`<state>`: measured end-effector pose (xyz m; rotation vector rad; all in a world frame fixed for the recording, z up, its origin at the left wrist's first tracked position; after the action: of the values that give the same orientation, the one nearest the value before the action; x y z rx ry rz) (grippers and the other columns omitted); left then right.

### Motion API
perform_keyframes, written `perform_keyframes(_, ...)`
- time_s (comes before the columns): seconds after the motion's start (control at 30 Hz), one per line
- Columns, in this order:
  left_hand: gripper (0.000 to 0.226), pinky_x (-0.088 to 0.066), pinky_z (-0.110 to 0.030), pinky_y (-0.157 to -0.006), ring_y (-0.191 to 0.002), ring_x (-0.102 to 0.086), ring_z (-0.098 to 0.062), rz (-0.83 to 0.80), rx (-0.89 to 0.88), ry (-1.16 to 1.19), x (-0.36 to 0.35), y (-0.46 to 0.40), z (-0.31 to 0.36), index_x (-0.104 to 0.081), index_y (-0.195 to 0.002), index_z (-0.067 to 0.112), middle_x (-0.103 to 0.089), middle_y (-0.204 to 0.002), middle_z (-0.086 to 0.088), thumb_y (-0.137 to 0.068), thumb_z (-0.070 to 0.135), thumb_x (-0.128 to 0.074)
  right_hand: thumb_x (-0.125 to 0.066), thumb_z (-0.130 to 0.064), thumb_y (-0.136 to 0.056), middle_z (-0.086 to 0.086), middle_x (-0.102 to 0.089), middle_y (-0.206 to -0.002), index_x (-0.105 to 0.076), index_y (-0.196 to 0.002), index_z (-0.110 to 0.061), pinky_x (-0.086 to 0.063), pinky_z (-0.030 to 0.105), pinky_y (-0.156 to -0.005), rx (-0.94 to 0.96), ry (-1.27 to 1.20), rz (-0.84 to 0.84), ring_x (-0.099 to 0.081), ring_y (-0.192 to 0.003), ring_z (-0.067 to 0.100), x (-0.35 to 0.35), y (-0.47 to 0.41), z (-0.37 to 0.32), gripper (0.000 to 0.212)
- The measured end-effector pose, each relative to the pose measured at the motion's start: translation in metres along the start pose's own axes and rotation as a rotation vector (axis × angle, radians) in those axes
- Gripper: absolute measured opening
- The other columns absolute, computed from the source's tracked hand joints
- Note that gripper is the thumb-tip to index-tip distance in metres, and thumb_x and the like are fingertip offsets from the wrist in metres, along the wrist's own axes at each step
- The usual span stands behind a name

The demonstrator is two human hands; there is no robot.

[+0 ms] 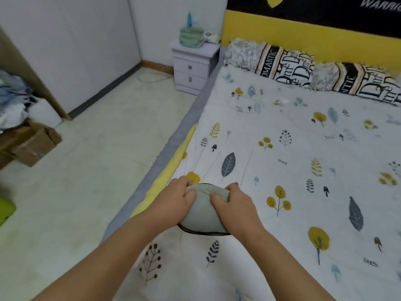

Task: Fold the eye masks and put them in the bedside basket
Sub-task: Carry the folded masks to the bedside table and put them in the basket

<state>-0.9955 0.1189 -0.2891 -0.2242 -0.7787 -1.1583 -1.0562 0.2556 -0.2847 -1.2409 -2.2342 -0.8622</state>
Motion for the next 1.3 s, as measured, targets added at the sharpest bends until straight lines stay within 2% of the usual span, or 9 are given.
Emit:
perform_keyframes(0.1, 0.024, -0.030, -0.022, -0.067, -0.094, -0.052, -0.021, 0.078, 0.004, -0.018, 0.032, 0.021, 0.009, -0.054, -0.107, 0.008, -0.059, -0.111, -0.013, -0.093, 0.020, -0.038, -0.046, -0.037, -0.087, 0.001, -0.054, -0.084, -0.046, -0.092, -0.015, -0.035, 0.029, -0.059, 0.070, 0.045, -0.004, -0.051, -0.076, 0.019, 0.003, 0.017, -0.031, 0.023)
perform_keyframes(0.17, 0.024, -0.036, -0.026, -0.073, -0.094, -0.052, -0.021, 0.115, 0.016, -0.021, 0.052, 0.036, 0.011, -0.054, -0.106, 0.007, -0.060, -0.111, -0.013, -0.092, 0.019, -0.038, -0.047, -0.038, -0.086, 0.004, -0.056, -0.090, -0.046, -0.094, -0.016, -0.035, 0.029, -0.067, 0.101, 0.070, -0.011, -0.051, -0.083, 0.023, 0.003, 0.028, -0.051, 0.024)
perform_keyframes(0.33, 0.026, -0.042, -0.032, -0.085, -0.105, -0.054, -0.028, 0.187, 0.064, -0.025, 0.099, 0.069, 0.001, -0.054, -0.108, 0.007, -0.059, -0.116, -0.015, -0.091, 0.020, -0.039, -0.047, -0.038, -0.087, 0.003, -0.054, -0.091, -0.050, -0.104, -0.013, -0.036, 0.029, -0.068, 0.176, 0.111, -0.058, -0.051, -0.084, 0.022, -0.011, 0.051, -0.101, 0.030)
perform_keyframes(0.47, 0.023, -0.037, -0.028, -0.074, -0.101, -0.055, -0.027, 0.242, 0.089, -0.011, 0.140, 0.093, -0.020, -0.054, -0.105, 0.009, -0.059, -0.112, -0.015, -0.090, 0.020, -0.040, -0.046, -0.037, -0.087, 0.007, -0.059, -0.096, -0.051, -0.106, -0.010, -0.038, 0.029, -0.070, 0.224, 0.120, -0.105, -0.053, -0.088, 0.024, -0.036, 0.069, -0.141, 0.033)
perform_keyframes(0.57, 0.023, -0.035, -0.026, -0.073, -0.100, -0.054, -0.025, 0.280, 0.093, 0.001, 0.173, 0.112, -0.042, -0.054, -0.105, 0.010, -0.059, -0.113, -0.014, -0.090, 0.021, -0.041, -0.046, -0.036, -0.087, 0.011, -0.063, -0.106, -0.052, -0.109, -0.008, -0.037, 0.028, -0.071, 0.251, 0.120, -0.119, -0.056, -0.093, 0.026, -0.061, 0.083, -0.173, 0.037)
perform_keyframes(0.7, 0.023, -0.037, -0.027, -0.076, -0.100, -0.055, -0.025, 0.326, 0.094, 0.022, 0.224, 0.138, -0.080, -0.055, -0.105, 0.011, -0.059, -0.114, -0.013, -0.089, 0.021, -0.042, -0.047, -0.037, -0.087, 0.011, -0.063, -0.101, -0.050, -0.095, -0.011, -0.037, 0.029, -0.070, 0.278, 0.127, -0.104, -0.053, -0.087, 0.025, -0.105, 0.106, -0.217, 0.028)
perform_keyframes(0.83, 0.025, -0.037, -0.027, -0.077, -0.102, -0.055, -0.025, 0.350, 0.093, 0.015, 0.280, 0.166, -0.123, -0.055, -0.108, 0.012, -0.060, -0.115, -0.012, -0.089, 0.022, -0.042, -0.048, -0.038, -0.086, 0.012, -0.065, -0.104, -0.055, -0.102, -0.008, -0.037, 0.028, -0.070, 0.288, 0.119, -0.076, -0.052, -0.086, 0.024, -0.158, 0.131, -0.266, 0.034)
perform_keyframes(0.97, 0.028, -0.036, -0.027, -0.077, -0.104, -0.054, -0.025, 0.359, 0.093, -0.025, 0.336, 0.190, -0.163, -0.054, -0.111, 0.012, -0.059, -0.118, -0.011, -0.090, 0.024, -0.040, -0.049, -0.039, -0.085, 0.014, -0.066, -0.108, -0.055, -0.101, -0.007, -0.039, 0.030, -0.074, 0.309, 0.128, -0.065, -0.058, -0.100, 0.030, -0.207, 0.152, -0.314, 0.036)
perform_keyframes(1.3, 0.029, -0.036, -0.027, -0.075, -0.103, -0.054, -0.022, 0.389, 0.110, -0.079, 0.434, 0.202, -0.230, -0.053, -0.113, 0.015, -0.059, -0.118, -0.009, -0.090, 0.026, -0.038, -0.049, -0.039, -0.084, 0.014, -0.067, -0.102, -0.049, -0.085, -0.015, -0.034, 0.027, -0.069, 0.408, 0.178, -0.068, -0.058, -0.095, 0.031, -0.284, 0.160, -0.410, 0.024)
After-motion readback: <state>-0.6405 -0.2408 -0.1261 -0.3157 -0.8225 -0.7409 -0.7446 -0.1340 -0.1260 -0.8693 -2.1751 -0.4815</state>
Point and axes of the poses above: each hand's wrist, its own y-axis away from the middle knuckle, its own x-axis out of the back of the hand, z = x × y, the point moved 5 cm from there along -y, towards the middle knuckle
